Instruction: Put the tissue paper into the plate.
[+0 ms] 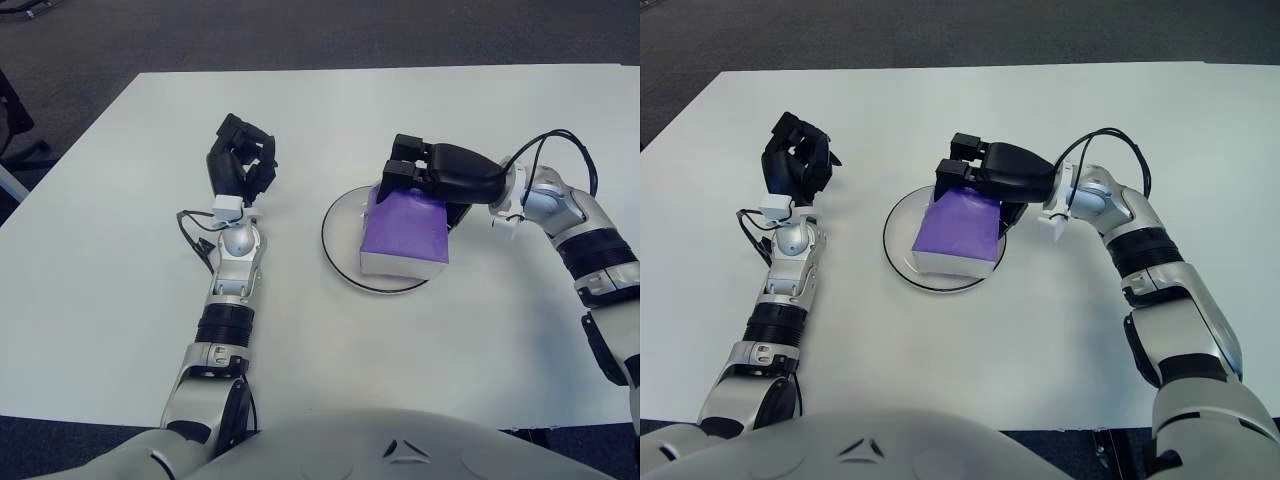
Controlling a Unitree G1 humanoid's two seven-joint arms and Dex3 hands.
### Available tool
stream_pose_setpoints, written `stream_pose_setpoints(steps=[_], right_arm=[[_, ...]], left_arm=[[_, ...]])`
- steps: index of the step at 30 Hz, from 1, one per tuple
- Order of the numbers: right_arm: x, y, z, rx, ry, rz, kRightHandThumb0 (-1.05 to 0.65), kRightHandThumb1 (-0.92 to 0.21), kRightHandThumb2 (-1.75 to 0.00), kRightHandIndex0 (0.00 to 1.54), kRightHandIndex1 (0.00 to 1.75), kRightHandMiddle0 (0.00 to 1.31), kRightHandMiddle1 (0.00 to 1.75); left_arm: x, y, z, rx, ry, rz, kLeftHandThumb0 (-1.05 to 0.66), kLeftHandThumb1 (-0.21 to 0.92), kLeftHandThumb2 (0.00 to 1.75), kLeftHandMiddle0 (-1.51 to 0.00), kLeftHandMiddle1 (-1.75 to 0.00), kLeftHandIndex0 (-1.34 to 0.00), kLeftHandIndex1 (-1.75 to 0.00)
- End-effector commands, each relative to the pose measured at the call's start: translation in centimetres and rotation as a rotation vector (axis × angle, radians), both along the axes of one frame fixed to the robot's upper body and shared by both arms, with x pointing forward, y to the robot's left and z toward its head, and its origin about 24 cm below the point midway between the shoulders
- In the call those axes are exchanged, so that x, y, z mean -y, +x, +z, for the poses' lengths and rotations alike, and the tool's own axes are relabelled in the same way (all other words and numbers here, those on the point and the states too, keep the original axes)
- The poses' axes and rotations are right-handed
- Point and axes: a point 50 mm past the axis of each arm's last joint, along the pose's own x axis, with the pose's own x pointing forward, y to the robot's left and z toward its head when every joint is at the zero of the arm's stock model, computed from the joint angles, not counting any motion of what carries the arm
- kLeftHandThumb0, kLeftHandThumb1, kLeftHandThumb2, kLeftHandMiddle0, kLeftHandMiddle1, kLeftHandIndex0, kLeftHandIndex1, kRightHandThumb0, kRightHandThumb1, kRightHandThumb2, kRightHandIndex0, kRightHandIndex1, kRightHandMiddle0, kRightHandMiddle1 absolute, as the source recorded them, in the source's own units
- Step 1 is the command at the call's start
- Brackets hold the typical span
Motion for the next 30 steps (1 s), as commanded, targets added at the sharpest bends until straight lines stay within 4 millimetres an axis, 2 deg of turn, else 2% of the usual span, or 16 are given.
stream_pose_setpoints(steps=[1, 4, 8, 15, 23, 30], right_arm=[[0.2, -0.5, 0.6, 0.068, 0.033, 0.016, -0.38, -0.92, -0.20, 0.31, 0.20, 0.16, 0.40], [0.2, -0.5, 0.7, 0.072, 0.038, 0.020, -0.42, -0.92, -0.17, 0.20, 0.06, 0.12, 0.20], [0.3, -0.5, 1.0, 0.077, 0.052, 0.020, -0.44, -0.92, -0.15, 0.08, 0.01, 0.09, 0.12], [0.6, -0.5, 1.5, 0.015, 0.119, -0.003, -0.47, -0.92, -0.14, 0.01, 0.00, 0.09, 0.09], [1.2, -0.8, 3.5, -0.075, 0.153, -0.032, -0.51, -0.92, -0.13, 0.00, 0.00, 0.08, 0.07], [2.6, -1.2, 5.1, -0.052, 0.143, -0.057, -0.54, -0.92, -0.17, 0.00, 0.00, 0.08, 0.06]], left_arm=[[-0.6, -4.8, -9.7, -0.378, -0.028, 0.060, -0.23, 0.92, 0.33, -0.91, -1.75, -0.73, -1.75], [-0.5, -4.8, -9.7, -0.378, -0.028, 0.059, -0.23, 0.92, 0.33, -0.91, -1.75, -0.73, -1.75], [-0.5, -4.8, -9.7, -0.378, -0.028, 0.059, -0.23, 0.92, 0.33, -0.91, -1.75, -0.73, -1.75], [-0.4, -4.8, -9.7, -0.380, -0.027, 0.059, -0.23, 0.92, 0.33, -0.91, -1.75, -0.73, -1.75], [-0.4, -4.8, -9.7, -0.377, -0.024, 0.056, -0.23, 0.92, 0.33, -0.91, -1.75, -0.73, -1.75], [-0.3, -4.8, -9.7, -0.375, -0.024, 0.054, -0.23, 0.92, 0.33, -0.91, -1.75, -0.73, -1.75]])
